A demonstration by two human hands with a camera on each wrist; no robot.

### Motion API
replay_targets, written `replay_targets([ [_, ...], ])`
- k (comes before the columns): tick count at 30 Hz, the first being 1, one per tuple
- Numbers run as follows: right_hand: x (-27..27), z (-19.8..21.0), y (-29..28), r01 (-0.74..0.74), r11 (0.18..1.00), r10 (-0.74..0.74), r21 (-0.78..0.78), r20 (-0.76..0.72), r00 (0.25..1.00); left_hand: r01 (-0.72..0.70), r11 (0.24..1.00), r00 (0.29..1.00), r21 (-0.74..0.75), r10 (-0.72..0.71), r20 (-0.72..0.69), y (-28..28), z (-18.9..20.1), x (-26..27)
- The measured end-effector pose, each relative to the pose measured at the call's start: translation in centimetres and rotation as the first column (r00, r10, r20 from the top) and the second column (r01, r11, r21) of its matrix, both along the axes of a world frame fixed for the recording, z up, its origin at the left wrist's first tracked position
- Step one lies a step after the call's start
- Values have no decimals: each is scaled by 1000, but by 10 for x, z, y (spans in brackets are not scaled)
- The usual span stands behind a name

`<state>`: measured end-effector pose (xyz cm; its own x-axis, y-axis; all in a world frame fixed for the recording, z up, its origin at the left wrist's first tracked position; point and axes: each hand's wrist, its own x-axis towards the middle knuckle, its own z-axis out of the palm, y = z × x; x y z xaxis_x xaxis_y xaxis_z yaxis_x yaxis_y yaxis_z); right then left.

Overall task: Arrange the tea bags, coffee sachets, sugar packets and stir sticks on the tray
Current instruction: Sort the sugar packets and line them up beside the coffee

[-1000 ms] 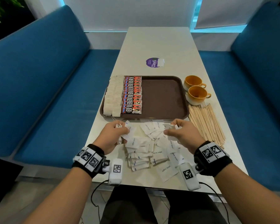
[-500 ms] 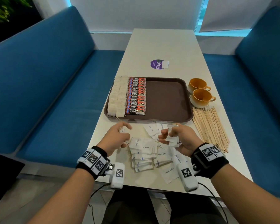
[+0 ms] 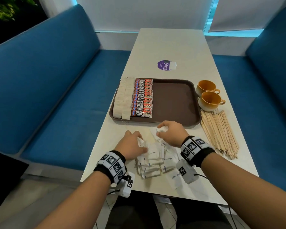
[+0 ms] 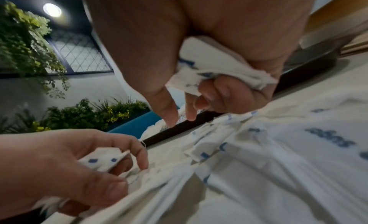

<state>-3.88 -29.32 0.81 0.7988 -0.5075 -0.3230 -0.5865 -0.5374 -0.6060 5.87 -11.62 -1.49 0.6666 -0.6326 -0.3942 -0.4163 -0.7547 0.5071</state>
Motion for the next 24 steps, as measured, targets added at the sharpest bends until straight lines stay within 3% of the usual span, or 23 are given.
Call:
replay_targets([
  [4,4,-3,3,-130,990,124,-46,-118,985,-4,1000,1000,0,4,-9,3,-1,2],
  [12,1,-11,4,-150,981,130,-126,-156,979,-33,996,999,-82,31,-21,11,7,8],
  [20,-1,-11,5,-88,995,83,-42,-105,991,-17,998,999,-64,14,-45,9,10,4],
  [24,-7,-8,3,-19,997,16,69,33,999,-23,994,997,-104,16,-72,12,11,5],
])
